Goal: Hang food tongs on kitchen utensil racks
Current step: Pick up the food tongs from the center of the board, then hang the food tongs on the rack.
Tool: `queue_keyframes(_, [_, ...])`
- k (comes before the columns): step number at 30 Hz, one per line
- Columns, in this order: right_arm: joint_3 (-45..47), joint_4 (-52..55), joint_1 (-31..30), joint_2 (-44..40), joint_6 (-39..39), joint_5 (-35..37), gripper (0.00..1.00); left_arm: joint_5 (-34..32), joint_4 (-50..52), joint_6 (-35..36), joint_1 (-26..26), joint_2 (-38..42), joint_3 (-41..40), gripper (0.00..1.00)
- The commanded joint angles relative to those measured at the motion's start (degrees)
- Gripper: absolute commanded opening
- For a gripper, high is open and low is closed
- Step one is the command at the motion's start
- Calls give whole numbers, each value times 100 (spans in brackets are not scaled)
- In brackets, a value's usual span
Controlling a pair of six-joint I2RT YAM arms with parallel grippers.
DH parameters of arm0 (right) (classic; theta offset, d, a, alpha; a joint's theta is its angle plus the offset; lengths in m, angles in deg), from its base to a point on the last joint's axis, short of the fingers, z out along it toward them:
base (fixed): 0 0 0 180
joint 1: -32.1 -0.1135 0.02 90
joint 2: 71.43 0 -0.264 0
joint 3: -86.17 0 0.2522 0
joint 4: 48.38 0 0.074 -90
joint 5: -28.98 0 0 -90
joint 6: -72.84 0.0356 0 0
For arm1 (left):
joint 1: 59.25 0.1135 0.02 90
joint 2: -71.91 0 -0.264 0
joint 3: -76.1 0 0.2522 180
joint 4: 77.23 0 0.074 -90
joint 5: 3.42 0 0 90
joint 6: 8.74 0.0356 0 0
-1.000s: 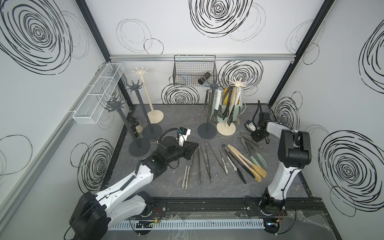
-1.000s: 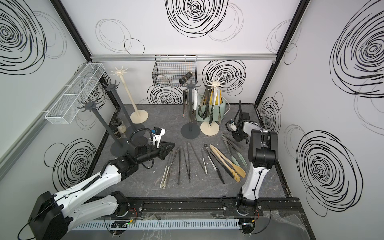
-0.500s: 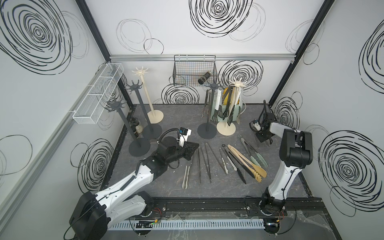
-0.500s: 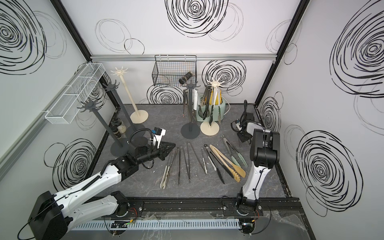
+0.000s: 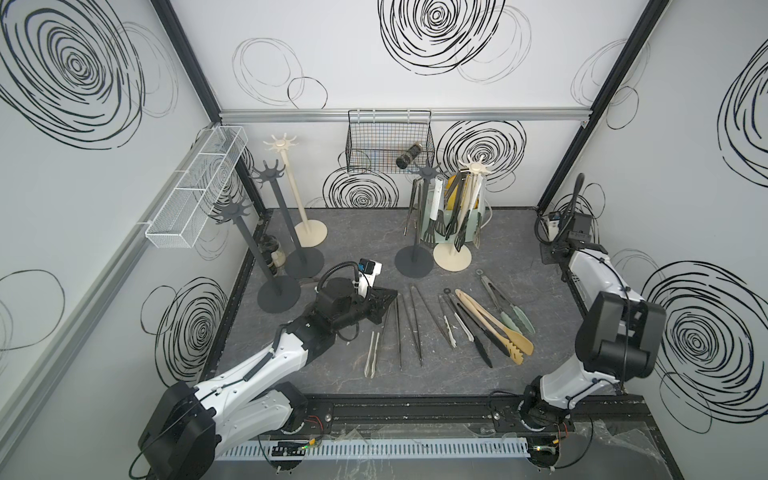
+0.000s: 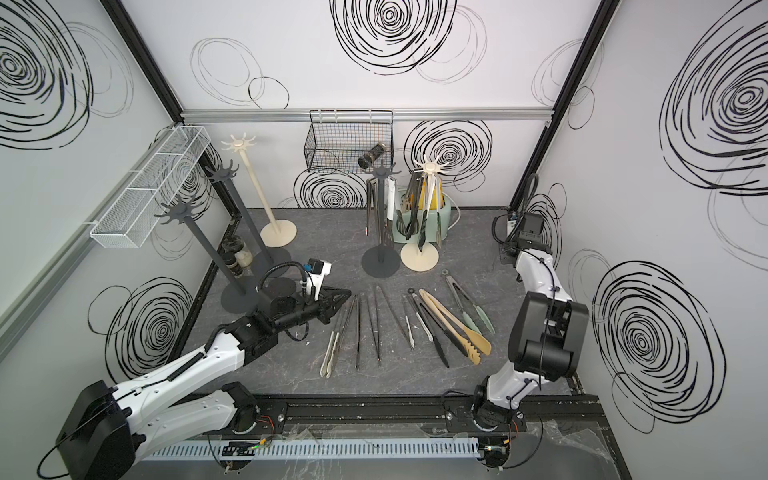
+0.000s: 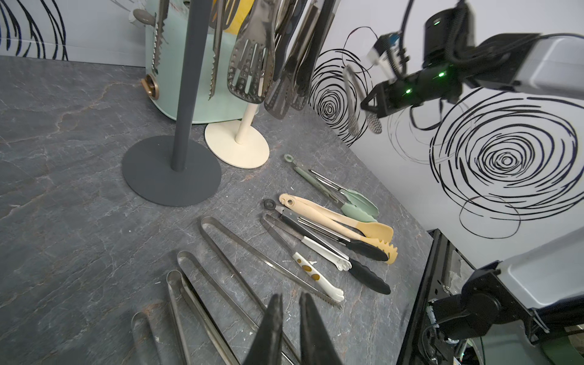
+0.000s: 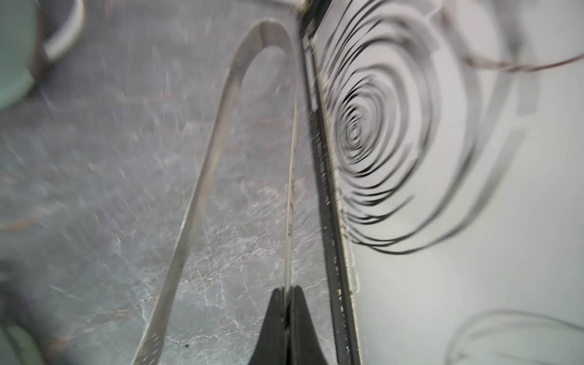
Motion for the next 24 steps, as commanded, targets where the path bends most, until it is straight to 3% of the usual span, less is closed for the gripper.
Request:
queue_keyframes(1, [257,-694,-10,-903,806,-839,0,8,-517,-166,-42,78,-123,16])
queue_keyframes(5, [606,-1617,-129,-1900,1591,-1861,0,33,-592,-185,-50,57,-164,15])
queue_keyframes(7, [523,-1738,-461,-2165,1757,-2041,0,25,-619,-192,-59,83,-203,15])
queue_keyframes(18, [-269,-1175,-4257,-2329,1267,598,0,-5,-764,-245,-86,131,-314,15])
queue_keyframes(24, [-805,-1125,-5271,-1606,1191,1234,0,-58,-743,-234,-95,183,-336,15])
